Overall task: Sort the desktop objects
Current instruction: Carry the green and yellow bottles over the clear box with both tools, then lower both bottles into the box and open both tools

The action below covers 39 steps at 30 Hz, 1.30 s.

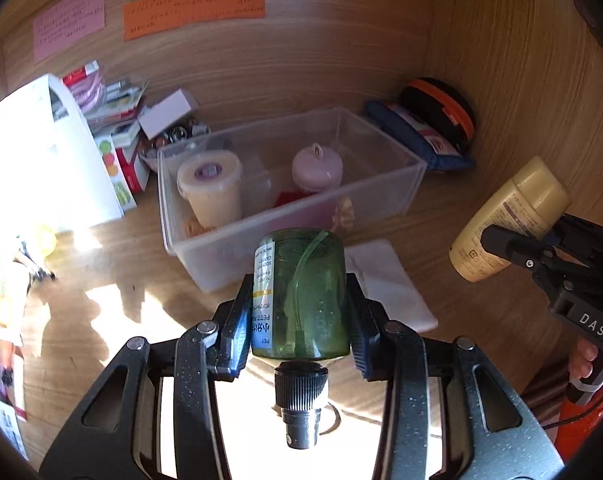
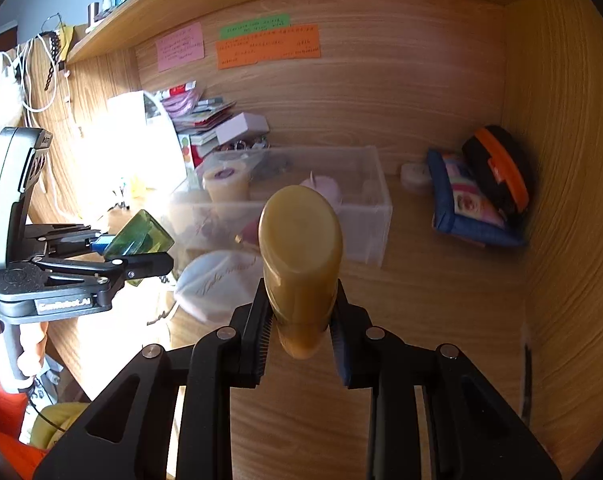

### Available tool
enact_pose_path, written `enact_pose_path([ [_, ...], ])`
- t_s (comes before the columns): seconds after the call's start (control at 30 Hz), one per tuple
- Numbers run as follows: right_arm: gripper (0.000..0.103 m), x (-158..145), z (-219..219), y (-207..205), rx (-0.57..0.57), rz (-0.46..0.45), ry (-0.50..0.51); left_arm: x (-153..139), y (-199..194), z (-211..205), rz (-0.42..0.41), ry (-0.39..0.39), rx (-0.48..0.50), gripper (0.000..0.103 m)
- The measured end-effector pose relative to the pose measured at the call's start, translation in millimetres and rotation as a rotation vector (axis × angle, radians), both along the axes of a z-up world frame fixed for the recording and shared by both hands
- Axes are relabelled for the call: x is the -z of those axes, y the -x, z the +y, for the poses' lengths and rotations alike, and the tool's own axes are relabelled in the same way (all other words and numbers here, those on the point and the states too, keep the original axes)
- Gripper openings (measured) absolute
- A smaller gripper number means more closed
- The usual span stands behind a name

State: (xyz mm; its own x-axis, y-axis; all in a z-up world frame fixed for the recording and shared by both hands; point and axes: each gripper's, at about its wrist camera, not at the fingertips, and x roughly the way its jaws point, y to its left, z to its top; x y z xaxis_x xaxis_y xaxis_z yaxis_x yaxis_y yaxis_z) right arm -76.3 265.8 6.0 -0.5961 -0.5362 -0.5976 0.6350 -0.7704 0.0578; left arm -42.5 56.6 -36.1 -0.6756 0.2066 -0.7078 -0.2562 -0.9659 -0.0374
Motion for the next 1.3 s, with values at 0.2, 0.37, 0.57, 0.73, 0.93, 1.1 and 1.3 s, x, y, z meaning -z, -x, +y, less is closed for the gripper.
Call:
enact_pose_path([
  [0.2, 0.024, -16, -12, 18, -0.001, 0.034, -0.017, -18, 30, 1, 0.032, 0.025, 0.012, 0.041],
  [0.37, 0.024, -28, -26, 38, 0.0, 0.06, -0.032, -25, 61, -1, 0.028, 0.051, 0.012, 0.041],
  [0.57, 0.024, -41, -44, 67, -0.005, 0.081, -0.035, -27, 96, -7, 0.008, 0.038, 0.022, 0.041],
  [0.73, 0.024, -38, -62, 96, 0.003, 0.08, -0.084, -21, 123, -7, -0.026, 0.016, 0.04, 0.041],
  [0.93, 0.024, -11, -76, 130, 0.017, 0.016, -0.141, -1, 151, -2, -0.087, 0.005, 0.053, 0.041],
  [1.1, 0.024, 8, -79, 145, 0.013, -0.034, -0.154, 4, 156, 7, -0.084, 0.021, 0.069, 0.041],
  [1.3, 0.024, 21, -81, 152, 0.0, -0.054, -0.172, 16, 162, 14, -0.1, 0.053, 0.082, 0.041],
])
